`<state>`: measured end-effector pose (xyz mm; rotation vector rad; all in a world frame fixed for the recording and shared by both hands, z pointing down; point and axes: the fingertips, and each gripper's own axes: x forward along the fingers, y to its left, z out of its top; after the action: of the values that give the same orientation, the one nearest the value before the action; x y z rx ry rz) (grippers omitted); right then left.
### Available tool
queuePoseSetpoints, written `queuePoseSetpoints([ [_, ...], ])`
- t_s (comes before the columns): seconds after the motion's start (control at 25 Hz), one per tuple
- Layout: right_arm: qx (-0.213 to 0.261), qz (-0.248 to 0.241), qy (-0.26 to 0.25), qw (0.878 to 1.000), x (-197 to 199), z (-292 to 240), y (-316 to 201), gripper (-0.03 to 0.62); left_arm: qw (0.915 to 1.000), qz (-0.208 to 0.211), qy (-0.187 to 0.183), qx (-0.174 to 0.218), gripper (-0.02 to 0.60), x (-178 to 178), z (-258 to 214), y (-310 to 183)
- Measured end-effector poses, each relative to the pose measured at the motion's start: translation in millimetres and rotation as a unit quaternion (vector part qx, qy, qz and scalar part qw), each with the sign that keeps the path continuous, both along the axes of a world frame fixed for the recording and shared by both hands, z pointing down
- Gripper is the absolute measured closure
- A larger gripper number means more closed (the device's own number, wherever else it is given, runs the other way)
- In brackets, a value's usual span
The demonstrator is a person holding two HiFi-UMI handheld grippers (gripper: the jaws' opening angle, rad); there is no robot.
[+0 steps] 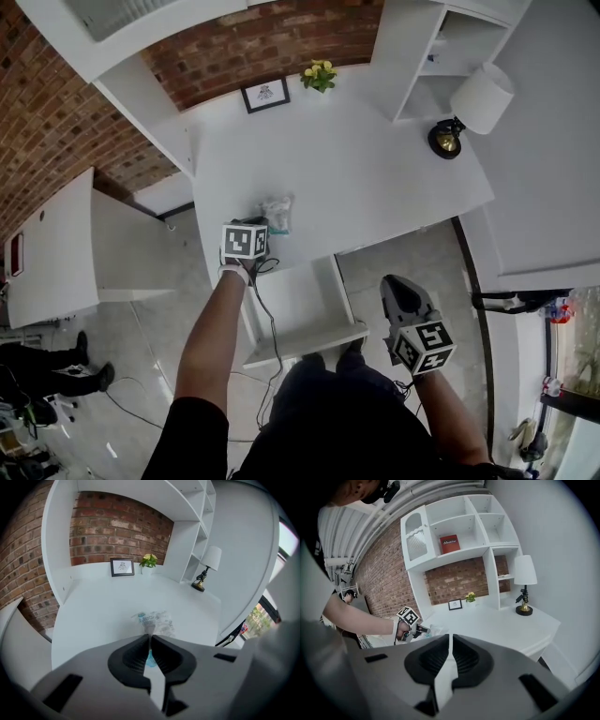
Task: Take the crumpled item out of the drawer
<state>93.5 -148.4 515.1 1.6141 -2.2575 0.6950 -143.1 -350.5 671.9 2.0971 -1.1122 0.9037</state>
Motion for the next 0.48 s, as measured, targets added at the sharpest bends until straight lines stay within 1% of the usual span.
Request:
queuePoseSetpoints([
  [0.2, -0.008, 0.006, -0.001, 1.000, 6.4, 8.2, 3.2, 0.571, 0.9997, -0.015, 0.008, -0.016, 0.555, 3.5, 13.5, -8.1],
  [0.36, -0.014, 0.003, -0.004, 1.000, 3.9, 9.3, 5.9, 0.571, 0.9993, -0.030, 0.012, -0.020, 0.554, 3.1, 18.6, -12.2],
  [0.48, -0.015, 0.008, -0.005, 1.000, 6.0, 9.7, 7.1, 0.571, 0.9992, -0.036, 0.006, -0.017, 0.554, 1.3, 21.8, -13.7],
])
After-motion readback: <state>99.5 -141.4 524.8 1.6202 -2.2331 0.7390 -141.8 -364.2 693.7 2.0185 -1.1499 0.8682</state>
